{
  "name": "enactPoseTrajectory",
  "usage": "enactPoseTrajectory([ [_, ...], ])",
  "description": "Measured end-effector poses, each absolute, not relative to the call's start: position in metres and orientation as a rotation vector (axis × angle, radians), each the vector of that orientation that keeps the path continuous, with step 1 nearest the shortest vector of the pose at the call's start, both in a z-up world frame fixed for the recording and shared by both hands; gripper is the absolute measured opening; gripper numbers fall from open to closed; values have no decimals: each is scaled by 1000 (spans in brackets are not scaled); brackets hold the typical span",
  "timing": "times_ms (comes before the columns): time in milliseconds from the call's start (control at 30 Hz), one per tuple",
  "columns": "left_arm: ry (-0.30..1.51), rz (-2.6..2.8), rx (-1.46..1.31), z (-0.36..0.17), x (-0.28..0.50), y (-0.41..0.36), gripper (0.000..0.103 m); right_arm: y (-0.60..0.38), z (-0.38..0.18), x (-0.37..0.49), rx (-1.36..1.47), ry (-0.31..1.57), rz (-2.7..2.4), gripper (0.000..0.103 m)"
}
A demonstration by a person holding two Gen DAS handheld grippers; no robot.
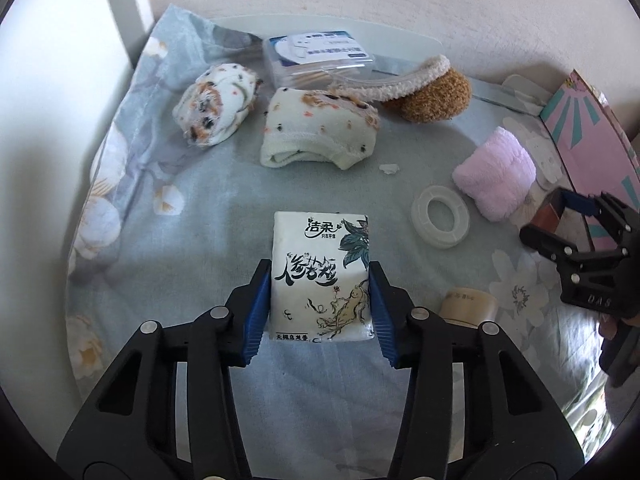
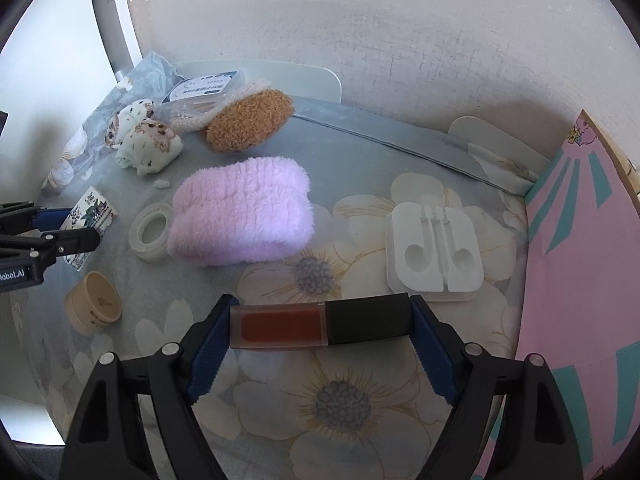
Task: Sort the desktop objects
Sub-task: 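Carry lip gloss with right tool while left tool carries tissue pack to box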
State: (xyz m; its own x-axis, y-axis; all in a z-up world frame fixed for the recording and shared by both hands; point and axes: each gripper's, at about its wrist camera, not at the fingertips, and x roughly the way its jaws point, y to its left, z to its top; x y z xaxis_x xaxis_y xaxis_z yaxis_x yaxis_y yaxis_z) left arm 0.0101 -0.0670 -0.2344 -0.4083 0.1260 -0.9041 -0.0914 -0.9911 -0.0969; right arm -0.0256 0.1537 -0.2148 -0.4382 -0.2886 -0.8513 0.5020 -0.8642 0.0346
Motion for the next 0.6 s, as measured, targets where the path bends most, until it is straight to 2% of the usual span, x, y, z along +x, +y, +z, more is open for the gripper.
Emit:
enactPoseTrajectory([
  [433, -86, 2552, -1631, -190, 6, -80, 42, 147, -202, 1, 1427, 201, -2267, 81],
  [600, -65, 2560, -1595, -162, 8, -75, 42, 148, -173, 5, 1391, 210, -2298, 81],
])
